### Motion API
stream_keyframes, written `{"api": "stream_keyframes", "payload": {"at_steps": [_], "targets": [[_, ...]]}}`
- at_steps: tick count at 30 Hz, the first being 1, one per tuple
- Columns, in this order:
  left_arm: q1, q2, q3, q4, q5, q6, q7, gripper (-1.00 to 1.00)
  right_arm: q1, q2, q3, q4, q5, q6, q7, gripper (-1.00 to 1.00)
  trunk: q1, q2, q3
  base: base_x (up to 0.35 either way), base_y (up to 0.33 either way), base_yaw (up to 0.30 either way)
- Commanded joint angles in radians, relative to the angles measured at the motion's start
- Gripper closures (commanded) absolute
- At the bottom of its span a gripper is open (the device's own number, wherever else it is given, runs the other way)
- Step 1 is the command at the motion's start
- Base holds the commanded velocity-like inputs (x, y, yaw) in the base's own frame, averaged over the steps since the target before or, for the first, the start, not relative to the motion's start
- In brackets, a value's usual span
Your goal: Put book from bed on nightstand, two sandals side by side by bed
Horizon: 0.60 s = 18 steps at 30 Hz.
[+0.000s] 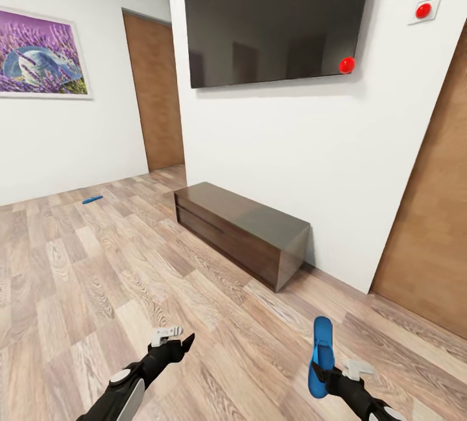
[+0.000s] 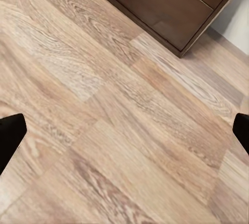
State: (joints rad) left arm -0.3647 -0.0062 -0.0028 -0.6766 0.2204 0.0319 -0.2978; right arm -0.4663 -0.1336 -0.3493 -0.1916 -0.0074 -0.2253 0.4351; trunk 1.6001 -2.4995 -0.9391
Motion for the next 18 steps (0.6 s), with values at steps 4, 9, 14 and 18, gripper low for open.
{"api": "stream_keyframes", "payload": {"at_steps": [4,9,14,18], "targets": [[0.000,0.000,0.000,0.000,0.010,0.003,-0.003,-1.00,0.000,0.000,-0.005,0.001,0.000,-0.002,0.006,1.00,-0.016,0.028,0.012,0.000,0.000,0.172],[0.000,0.000,0.000,0.000,0.010,0.003,-0.003,-1.00,0.000,0.000,-0.005,0.001,0.001,-0.002,0.006,1.00,-0.035,0.063,0.027,0.000,0.000,0.224],[0.000,0.000,0.000,0.000,0.011,0.003,-0.003,-1.00,0.000,0.000,-0.005,0.001,0.000,-0.002,0.006,1.00,-0.054,0.098,0.043,0.000,0.000,0.237],[0.000,0.000,0.000,0.000,0.011,0.003,-0.003,-1.00,-0.001,0.000,-0.005,0.001,0.001,-0.002,0.006,1.00,-0.069,0.126,0.056,0.000,0.000,0.242]]}}
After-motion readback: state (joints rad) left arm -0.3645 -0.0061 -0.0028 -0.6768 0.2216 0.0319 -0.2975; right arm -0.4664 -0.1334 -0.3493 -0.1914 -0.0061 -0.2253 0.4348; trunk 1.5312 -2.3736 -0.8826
